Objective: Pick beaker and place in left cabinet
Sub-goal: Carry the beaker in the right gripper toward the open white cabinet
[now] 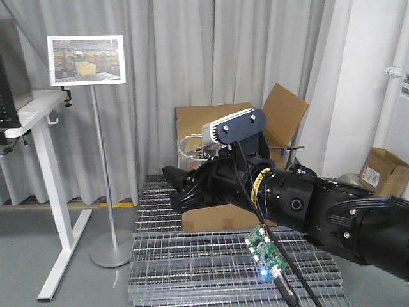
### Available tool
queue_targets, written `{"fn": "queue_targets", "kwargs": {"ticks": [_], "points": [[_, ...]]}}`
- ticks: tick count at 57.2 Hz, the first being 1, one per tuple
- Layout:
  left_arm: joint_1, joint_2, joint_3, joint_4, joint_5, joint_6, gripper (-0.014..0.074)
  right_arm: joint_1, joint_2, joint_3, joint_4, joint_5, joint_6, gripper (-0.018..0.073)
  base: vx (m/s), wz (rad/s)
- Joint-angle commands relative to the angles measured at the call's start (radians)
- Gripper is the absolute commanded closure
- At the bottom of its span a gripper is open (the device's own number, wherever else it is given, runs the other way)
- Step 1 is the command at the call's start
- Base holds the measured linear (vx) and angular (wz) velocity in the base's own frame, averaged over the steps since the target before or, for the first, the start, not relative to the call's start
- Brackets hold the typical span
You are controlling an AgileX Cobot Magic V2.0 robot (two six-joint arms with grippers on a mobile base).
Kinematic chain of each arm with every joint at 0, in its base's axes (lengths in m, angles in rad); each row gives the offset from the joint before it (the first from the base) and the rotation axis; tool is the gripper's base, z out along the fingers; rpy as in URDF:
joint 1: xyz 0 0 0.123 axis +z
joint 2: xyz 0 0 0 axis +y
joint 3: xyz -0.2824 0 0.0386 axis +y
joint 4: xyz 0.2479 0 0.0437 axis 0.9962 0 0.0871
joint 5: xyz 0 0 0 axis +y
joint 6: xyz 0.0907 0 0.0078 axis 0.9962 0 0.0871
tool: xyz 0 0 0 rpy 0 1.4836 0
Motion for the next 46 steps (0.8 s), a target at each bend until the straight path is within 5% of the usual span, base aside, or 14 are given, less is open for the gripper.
{"fn": "queue_targets", "kwargs": {"ticks": [1, 25, 46], "points": [[-0.002, -0.018, 0.016, -0.007, -0.084, -0.003, 0.0595, -0.003, -0.039, -0.038, 0.013, -0.042, 0.001, 0.0568, 0.44, -0.07], [-0.002, -0.018, 0.016, -0.007, -0.084, -0.003, 0.0595, -0.003, -0.039, -0.038, 0.013, -0.042, 0.001, 0.0568, 0.36, -0.17], [-0.002, -0.018, 0.016, -0.007, -0.084, -0.003, 0.0595, -0.003, -0.039, -0.038, 0.013, -0.042, 0.001, 0.0568, 0.21, -0.56]]}}
